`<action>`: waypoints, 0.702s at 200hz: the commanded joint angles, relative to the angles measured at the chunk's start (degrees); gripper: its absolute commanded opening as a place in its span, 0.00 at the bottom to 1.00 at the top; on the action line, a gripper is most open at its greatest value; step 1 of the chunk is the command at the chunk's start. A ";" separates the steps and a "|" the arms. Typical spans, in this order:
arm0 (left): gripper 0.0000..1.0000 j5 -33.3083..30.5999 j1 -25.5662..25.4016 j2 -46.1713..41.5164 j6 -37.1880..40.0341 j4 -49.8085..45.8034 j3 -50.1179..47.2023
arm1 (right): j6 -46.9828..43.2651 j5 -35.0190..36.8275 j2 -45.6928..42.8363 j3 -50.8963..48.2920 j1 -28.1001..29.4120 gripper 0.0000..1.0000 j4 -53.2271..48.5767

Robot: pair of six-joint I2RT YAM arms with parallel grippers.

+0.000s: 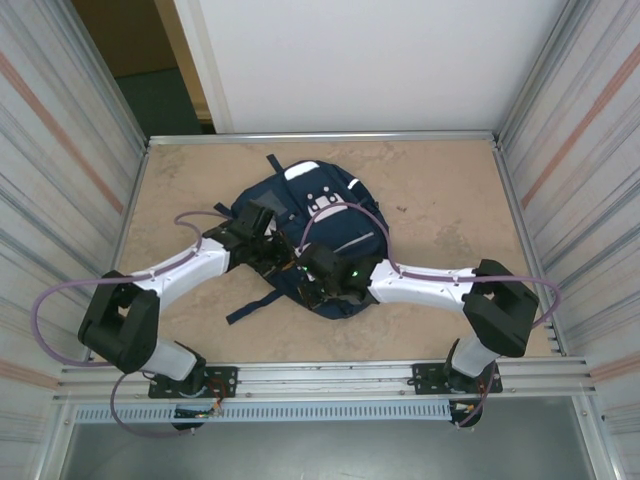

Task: Pack the student bag

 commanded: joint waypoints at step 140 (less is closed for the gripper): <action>0.30 18.57 22.05 11.00 28.80 -13.56 12.73 | -3.26 -8.50 3.34 9.32 -4.39 0.00 -6.43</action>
